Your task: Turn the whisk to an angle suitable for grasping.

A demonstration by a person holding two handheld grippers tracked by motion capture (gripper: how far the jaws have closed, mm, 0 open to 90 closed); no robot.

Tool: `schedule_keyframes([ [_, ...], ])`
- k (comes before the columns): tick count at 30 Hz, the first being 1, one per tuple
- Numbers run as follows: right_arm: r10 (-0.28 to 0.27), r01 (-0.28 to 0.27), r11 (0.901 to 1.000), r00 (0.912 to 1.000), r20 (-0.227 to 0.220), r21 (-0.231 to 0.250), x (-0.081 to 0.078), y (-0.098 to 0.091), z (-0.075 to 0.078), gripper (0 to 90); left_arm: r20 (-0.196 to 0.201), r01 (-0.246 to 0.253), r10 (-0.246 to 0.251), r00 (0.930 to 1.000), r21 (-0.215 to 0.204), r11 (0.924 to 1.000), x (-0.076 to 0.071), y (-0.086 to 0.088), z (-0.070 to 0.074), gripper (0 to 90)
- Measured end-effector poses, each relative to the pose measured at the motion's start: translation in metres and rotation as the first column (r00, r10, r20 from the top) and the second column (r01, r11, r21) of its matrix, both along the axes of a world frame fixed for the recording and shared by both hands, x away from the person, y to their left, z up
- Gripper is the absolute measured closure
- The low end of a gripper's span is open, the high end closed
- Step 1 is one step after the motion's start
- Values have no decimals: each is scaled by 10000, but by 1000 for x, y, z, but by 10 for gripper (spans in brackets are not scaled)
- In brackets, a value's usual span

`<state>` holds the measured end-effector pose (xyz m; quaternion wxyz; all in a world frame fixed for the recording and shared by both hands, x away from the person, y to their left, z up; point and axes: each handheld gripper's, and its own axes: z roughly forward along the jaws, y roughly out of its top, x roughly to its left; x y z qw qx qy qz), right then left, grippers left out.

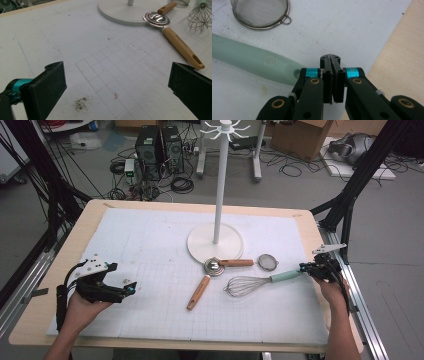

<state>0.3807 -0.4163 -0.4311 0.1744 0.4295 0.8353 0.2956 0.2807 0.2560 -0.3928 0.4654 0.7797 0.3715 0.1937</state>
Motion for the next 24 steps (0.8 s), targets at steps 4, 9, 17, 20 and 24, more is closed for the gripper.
schedule_keyframes([
  [4, 738, -757, 9968, 9951, 664, 264, -19, 8, 18, 867, 14, -29, 28, 10000, 12, 10000, -1, 1, 0, 18],
  [9, 2216, -2242, 9740, 9727, 691, 329, -33, 28, 23, 889, 22, -21, 21, 10000, 63, 10000, -2, 1, 0, 19],
  [17, 3567, -3578, 9321, 9338, 292, 568, -34, 67, 19, 894, 111, -54, 54, 9999, 48, 10000, -3, 2, 3, 18],
  [20, 3931, -3935, 9142, 9192, 234, 973, -36, 81, 21, 894, 90, -67, 67, 9999, 7, 10000, -3, 2, 3, 19],
  [24, 4079, -4065, 9090, 9130, 45, 926, -37, 90, 20, 894, 107, -22, 22, 9999, -2, 10000, -3, 1, 3, 19],
])
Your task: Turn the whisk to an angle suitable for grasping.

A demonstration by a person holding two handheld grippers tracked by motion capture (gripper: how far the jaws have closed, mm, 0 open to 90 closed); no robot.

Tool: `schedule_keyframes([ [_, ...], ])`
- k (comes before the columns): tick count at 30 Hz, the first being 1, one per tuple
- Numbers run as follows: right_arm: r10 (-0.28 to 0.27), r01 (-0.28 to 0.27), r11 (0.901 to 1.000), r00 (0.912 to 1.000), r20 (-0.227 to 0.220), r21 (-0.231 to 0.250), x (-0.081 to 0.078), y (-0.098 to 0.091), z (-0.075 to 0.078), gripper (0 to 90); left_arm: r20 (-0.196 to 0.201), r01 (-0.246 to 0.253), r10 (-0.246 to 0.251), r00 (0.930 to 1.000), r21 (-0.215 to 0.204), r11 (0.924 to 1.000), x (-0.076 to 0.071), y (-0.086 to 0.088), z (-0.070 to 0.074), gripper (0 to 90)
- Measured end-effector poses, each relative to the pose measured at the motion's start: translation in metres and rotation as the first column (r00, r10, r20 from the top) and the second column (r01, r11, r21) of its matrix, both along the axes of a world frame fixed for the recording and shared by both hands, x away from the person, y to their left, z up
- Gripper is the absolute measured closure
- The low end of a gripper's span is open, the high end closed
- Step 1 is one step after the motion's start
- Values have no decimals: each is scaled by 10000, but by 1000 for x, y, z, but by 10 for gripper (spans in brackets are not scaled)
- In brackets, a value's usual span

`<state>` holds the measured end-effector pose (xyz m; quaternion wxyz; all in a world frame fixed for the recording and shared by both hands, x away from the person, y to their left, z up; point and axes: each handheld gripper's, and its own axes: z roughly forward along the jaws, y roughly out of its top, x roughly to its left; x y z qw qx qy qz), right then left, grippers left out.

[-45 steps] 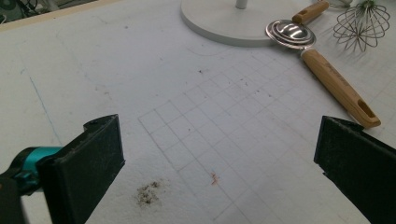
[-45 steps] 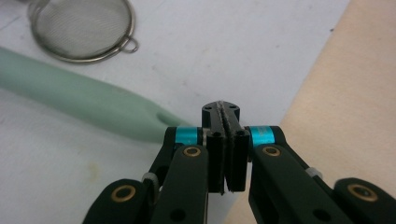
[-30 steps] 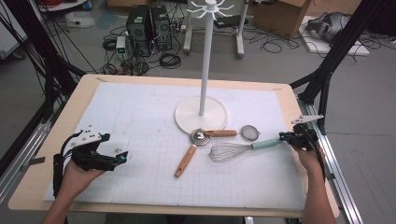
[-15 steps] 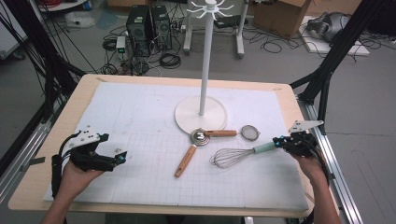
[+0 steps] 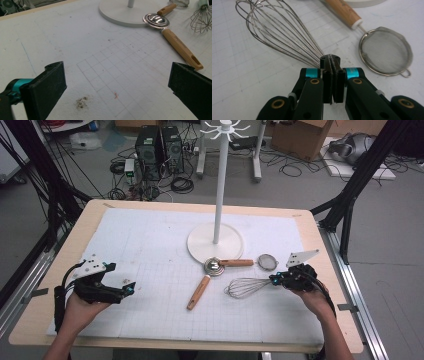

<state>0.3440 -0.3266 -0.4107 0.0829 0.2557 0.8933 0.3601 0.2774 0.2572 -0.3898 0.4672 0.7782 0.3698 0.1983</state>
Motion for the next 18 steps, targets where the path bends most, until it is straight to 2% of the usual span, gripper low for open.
schedule_keyframes([
  [5, -17, 14, 9997, 9999, -145, -225, 2, 6, -3, 894, 36, -27, 27, 10000, -20, 10000, -1, 0, 1, 18],
  [7, -57, 46, 9995, 9994, -341, -325, 4, 8, -5, 894, 56, -44, 44, 10000, -32, 10000, -1, 1, 2, 18],
  [10, 12, -25, 9991, 9995, -316, -414, 5, 9, -6, 894, 61, -12, 12, 10000, -33, 10000, -1, 1, 2, 18],
  [12, -574, 575, 9983, 9983, 63, -44, 8, -1, 0, 894, 42, -11, 12, 10000, -40, 10000, -1, 0, 1, 18],
  [15, -1422, 1426, 9898, 9890, 404, -51, 13, -16, 5, 894, 30, 10, -10, 10000, -13, 10000, 0, 0, 1, 18],
  [16, -1422, 1426, 9898, 9890, 404, -51, 13, -16, 5, 894, 30, 10, -10, 10000, -13, 10000, 0, 0, 1, 19],
  [17, -2169, 2186, 9756, 9741, 644, -191, 20, -30, 9, 893, 21, -23, 23, 10000, -44, 10000, -1, 0, 0, 19],
  [18, -2477, 2506, 9676, 9659, 747, -321, 23, -36, 9, 893, 25, -16, 16, 10000, -35, 10000, -1, 0, 1, 19],
])
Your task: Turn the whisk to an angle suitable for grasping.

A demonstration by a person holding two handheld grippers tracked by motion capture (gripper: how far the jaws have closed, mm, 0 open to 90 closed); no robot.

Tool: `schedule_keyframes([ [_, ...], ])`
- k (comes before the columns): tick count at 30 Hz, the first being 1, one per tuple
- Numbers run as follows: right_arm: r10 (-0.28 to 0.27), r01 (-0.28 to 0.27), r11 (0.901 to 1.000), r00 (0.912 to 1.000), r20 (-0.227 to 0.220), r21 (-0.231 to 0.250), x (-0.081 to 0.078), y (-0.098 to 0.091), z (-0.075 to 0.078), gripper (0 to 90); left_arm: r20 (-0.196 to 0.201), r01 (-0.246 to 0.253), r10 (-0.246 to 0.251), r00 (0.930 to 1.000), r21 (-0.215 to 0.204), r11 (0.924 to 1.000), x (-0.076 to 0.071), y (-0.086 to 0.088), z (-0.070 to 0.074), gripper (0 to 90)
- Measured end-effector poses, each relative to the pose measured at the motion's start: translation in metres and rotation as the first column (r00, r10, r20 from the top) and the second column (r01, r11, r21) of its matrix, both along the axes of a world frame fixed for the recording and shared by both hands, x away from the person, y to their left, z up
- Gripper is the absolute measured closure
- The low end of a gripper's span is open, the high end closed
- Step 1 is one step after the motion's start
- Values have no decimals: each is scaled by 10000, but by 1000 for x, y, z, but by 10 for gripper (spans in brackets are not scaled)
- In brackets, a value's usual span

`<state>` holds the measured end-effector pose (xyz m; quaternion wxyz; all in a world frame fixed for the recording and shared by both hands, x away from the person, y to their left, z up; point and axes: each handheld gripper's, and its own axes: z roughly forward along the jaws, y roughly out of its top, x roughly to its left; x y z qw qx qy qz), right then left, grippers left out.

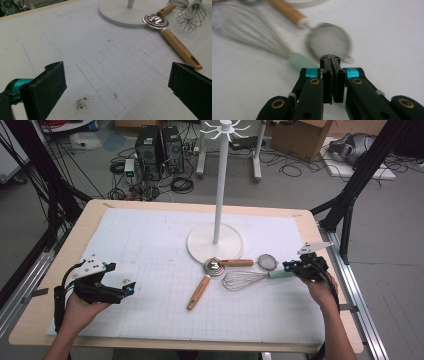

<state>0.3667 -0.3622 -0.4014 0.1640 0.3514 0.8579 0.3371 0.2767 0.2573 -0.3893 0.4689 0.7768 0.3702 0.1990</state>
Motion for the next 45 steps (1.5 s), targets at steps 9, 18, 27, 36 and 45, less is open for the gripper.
schedule_keyframes([
  [9, -2024, 1993, 9780, 9781, -483, -614, 19, -42, -15, 884, -43, 13, -12, 10000, 32, 10000, 1, 1, -1, 18],
  [18, -2135, 2079, 9750, 9743, -719, -790, 26, -49, -26, 884, -30, 48, -48, 10000, 35, 10000, 1, 1, -1, 19],
  [27, -1664, 1577, 9830, 9817, -927, -938, 24, -49, -28, 894, -26, 55, -55, 10000, 6, 10000, 1, 1, -1, 18],
  [36, -1478, 1386, 9850, 9851, -882, -1027, 19, -48, -28, 895, -10, 43, -43, 10000, -17, 10000, 0, 2, 0, 19],
  [45, -1536, 1472, 9860, 9847, -822, -789, 9, -50, -30, 895, 0, 68, -68, 10000, -4, 10000, 0, 1, 0, 19],
])
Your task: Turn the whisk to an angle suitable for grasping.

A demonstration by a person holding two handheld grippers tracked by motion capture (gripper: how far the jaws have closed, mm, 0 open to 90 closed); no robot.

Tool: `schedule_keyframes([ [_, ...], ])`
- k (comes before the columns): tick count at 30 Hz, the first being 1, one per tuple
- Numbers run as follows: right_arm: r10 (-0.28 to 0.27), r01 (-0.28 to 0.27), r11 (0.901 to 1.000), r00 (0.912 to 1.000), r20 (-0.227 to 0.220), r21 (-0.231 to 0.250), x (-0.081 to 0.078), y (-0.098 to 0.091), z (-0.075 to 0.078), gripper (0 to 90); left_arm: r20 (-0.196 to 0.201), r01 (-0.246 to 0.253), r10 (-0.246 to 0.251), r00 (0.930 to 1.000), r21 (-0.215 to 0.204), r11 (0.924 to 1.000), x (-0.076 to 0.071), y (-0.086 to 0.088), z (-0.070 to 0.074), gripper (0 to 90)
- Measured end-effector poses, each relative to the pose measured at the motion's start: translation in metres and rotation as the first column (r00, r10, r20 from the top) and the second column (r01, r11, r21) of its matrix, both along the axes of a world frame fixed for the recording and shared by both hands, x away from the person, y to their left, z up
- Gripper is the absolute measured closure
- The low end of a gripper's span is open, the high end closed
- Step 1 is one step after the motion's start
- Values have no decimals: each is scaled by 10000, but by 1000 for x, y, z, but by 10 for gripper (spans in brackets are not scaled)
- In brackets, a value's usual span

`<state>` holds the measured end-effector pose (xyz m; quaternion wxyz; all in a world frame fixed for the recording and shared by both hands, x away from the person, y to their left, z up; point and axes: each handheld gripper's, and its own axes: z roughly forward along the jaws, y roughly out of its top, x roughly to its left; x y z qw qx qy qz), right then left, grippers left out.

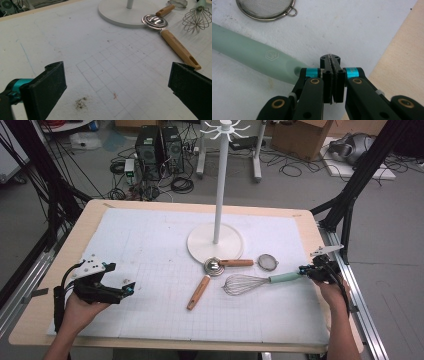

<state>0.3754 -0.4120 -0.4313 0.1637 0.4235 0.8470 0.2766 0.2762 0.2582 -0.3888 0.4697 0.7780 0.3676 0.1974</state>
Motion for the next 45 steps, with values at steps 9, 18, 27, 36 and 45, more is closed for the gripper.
schedule_keyframes([
  [9, -62, 62, 9999, 10000, -53, 144, -8, 0, 0, 895, 21, -13, 13, 10000, -17, 10000, 0, 0, 0, 18],
  [18, -64, 65, 9995, 10000, -22, 318, -21, 2, -1, 895, 40, 14, -14, 10000, -48, 10000, -1, 0, 1, 19],
  [27, -198, 182, 9972, 9996, 211, 730, -35, 1, -5, 894, 45, 15, -15, 10000, -26, 10000, -1, -1, 1, 18],
  [36, -212, 198, 9993, 9989, 430, 325, -37, 4, -1, 880, 60, 1, 0, 10000, -35, 10000, -1, -2, 2, 18],
  [45, -676, 662, 9968, 9972, 313, 456, -42, -9, -4, 880, 67, 4, -4, 10000, -27, 10000, -1, -1, 1, 18],
])
